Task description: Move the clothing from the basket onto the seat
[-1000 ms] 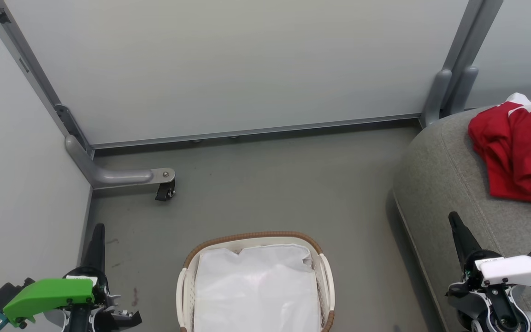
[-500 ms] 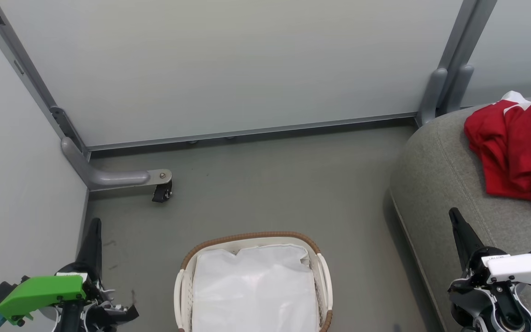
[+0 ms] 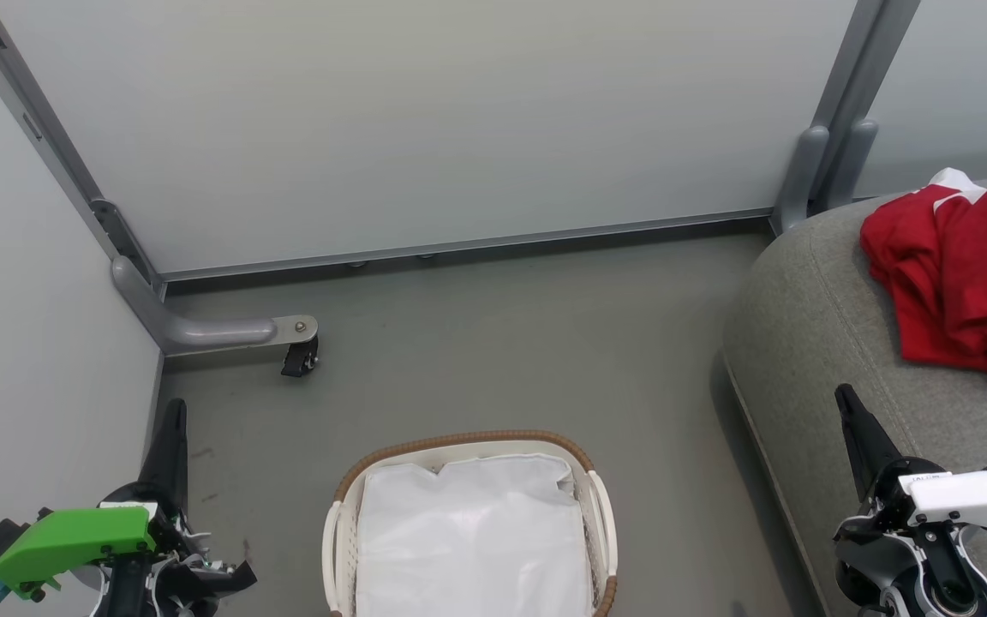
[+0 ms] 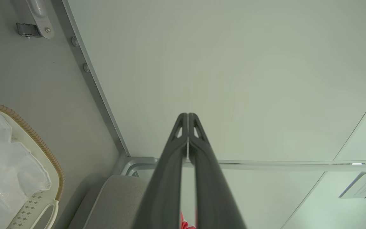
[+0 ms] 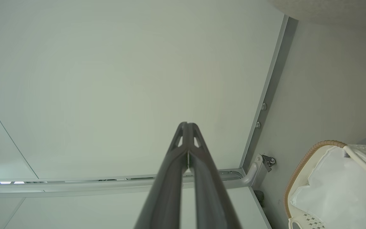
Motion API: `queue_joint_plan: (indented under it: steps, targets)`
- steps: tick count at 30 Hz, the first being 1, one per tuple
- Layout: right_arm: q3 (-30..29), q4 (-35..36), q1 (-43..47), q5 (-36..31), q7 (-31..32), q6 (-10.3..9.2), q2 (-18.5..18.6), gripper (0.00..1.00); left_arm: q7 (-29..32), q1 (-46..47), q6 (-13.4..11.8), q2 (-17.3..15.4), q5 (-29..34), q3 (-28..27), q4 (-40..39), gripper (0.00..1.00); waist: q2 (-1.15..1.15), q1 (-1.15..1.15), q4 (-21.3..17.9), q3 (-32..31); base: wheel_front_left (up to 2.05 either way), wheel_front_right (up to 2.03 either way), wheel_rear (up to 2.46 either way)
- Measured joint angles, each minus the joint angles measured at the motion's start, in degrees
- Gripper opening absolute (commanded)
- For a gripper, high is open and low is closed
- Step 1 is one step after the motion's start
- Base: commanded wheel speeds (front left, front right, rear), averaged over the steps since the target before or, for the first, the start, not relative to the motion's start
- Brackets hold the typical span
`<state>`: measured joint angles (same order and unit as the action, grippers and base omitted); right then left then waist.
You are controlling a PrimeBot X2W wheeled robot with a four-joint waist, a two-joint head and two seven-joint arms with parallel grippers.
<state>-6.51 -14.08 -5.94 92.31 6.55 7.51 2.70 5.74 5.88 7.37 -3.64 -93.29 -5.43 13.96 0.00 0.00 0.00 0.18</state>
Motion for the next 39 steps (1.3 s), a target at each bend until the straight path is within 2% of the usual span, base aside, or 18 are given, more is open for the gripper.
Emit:
queue_joint_plan:
  steps: [39]
  targets:
    - [0.0, 0.0, -0.01, 0.0, 0.0, 0.0, 0.0, 0.0, 0.26, 0.01, 0.01, 0.36, 0.14, -0.41, 0.0, 0.0, 0.0, 0.0, 0.0, 0.0, 0.0, 0.0, 0.0]
